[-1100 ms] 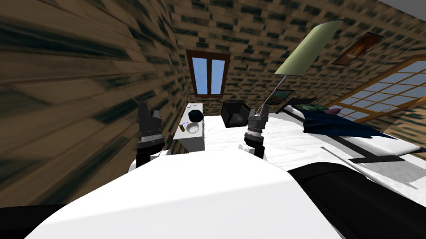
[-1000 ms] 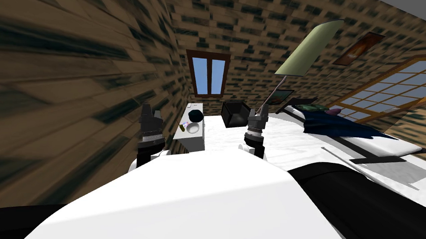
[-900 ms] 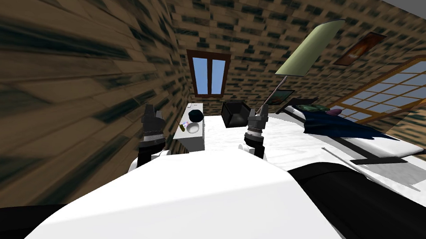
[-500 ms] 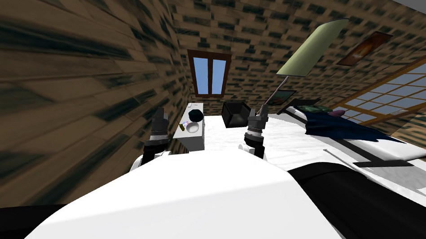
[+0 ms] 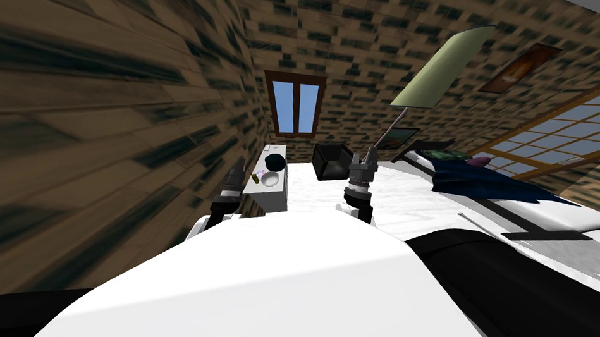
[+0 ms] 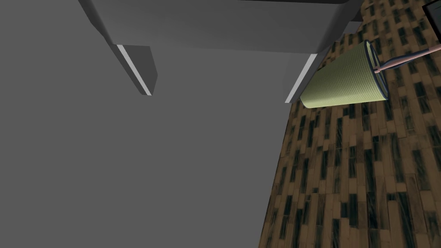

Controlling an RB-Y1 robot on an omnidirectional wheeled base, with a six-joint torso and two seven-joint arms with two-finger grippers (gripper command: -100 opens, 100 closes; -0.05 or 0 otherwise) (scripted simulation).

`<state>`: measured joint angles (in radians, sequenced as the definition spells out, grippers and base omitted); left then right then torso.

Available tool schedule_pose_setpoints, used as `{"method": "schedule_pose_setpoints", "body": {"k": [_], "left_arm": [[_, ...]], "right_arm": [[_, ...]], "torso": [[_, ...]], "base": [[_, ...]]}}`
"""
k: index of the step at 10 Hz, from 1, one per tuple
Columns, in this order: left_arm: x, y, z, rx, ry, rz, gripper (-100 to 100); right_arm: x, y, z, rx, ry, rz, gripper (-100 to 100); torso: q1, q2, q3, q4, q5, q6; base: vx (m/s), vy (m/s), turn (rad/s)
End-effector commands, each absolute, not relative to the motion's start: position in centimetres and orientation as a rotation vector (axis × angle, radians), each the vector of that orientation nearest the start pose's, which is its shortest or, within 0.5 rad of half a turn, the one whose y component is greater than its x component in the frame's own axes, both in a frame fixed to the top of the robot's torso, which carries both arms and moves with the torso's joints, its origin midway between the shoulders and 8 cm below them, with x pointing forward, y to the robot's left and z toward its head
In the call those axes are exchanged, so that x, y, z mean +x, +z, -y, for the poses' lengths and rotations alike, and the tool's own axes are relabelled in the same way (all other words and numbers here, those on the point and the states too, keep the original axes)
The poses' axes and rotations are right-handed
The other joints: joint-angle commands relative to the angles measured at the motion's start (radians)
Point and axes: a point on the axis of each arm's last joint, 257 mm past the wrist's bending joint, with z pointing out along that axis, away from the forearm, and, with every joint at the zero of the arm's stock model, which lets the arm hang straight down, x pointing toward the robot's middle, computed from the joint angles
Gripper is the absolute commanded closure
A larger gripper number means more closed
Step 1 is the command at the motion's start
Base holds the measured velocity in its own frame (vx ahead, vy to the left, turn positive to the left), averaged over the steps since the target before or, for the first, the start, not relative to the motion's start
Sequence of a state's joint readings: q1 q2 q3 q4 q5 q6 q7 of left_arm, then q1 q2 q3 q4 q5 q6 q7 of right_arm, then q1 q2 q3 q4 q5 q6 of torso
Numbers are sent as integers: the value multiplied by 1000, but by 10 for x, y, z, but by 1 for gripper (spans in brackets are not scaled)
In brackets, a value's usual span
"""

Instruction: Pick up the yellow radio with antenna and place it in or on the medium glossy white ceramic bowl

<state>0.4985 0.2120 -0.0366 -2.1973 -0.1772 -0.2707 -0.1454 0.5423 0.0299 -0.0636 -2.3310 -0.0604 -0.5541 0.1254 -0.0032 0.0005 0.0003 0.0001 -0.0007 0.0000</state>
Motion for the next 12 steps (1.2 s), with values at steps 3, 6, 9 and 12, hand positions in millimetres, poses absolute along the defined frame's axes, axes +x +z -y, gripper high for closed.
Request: {"method": "schedule_pose_setpoints", "body": {"k": [3,6,9,12], "left_arm": [[404,-107,-253,-551,-915,-1238,-100],[416,-155,-264,-573,-827,-1374,-100],[423,-203,-286,-604,-715,-1503,-100],[426,-248,-320,-646,-584,-1616,-100]], "right_arm": [[314,45,310,606,1154,-534,0],[314,45,310,606,1154,-534,0],[314,45,310,606,1154,-534,0],[314,45,310,606,1154,-534,0]], "torso": [[1,-1,0,0,0,0],[1,0,0,0,0,0],[0,-1,-1,0,0,0],[1,-1,-1,0,0,0]], "base": [[-3,-32,8],[-4,-38,-10],[3,-45,-43],[8,-39,-74]]}}
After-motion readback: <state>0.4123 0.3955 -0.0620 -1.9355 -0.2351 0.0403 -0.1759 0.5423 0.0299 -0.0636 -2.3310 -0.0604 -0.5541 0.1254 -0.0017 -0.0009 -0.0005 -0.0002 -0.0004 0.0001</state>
